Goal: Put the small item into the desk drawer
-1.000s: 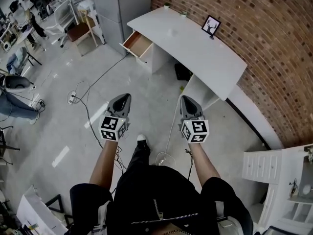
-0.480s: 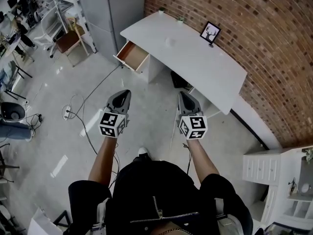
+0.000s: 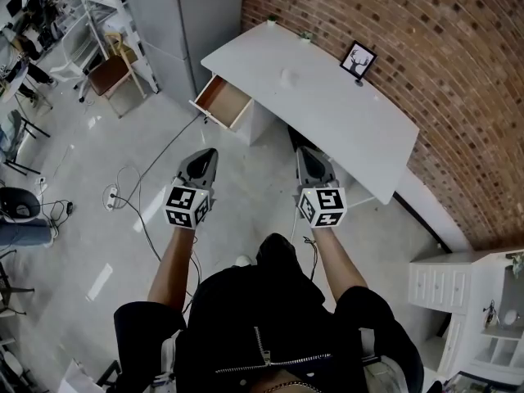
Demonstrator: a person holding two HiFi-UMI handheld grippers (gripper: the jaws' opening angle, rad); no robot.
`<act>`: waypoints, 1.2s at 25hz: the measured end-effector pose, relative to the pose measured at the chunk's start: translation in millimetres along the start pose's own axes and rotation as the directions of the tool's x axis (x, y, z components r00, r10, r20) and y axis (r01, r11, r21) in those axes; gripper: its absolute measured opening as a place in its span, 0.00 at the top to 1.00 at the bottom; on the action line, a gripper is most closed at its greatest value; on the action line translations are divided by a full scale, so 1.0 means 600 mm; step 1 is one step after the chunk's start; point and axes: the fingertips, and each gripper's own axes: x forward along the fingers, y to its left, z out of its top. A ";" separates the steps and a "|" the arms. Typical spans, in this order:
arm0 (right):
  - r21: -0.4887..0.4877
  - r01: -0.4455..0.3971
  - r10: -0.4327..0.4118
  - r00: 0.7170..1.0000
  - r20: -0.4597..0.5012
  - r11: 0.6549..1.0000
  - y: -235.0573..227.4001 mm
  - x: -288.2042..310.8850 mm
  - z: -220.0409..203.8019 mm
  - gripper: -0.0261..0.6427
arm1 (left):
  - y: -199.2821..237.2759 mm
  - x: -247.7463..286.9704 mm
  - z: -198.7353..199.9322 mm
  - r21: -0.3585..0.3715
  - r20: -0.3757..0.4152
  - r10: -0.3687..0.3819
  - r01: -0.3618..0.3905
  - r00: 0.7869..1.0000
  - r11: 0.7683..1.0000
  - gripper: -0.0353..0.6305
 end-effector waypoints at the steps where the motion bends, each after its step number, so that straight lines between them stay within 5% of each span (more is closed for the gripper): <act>1: 0.001 0.001 -0.001 1.000 -0.004 1.000 -0.003 0.010 -0.002 0.95 | 0.007 0.006 -0.001 -0.003 -0.001 -0.001 0.001 1.000 1.000 0.91; 15: 0.005 -0.034 0.034 0.999 -0.004 0.999 -0.098 0.211 -0.002 0.95 | 0.102 0.183 0.006 -0.014 -0.008 0.015 -0.015 1.000 1.000 0.91; 30: 0.000 -0.117 0.117 0.993 0.013 0.993 -0.262 0.550 0.072 0.95 | 0.256 0.498 0.099 -0.018 0.012 0.063 -0.063 0.998 0.998 0.91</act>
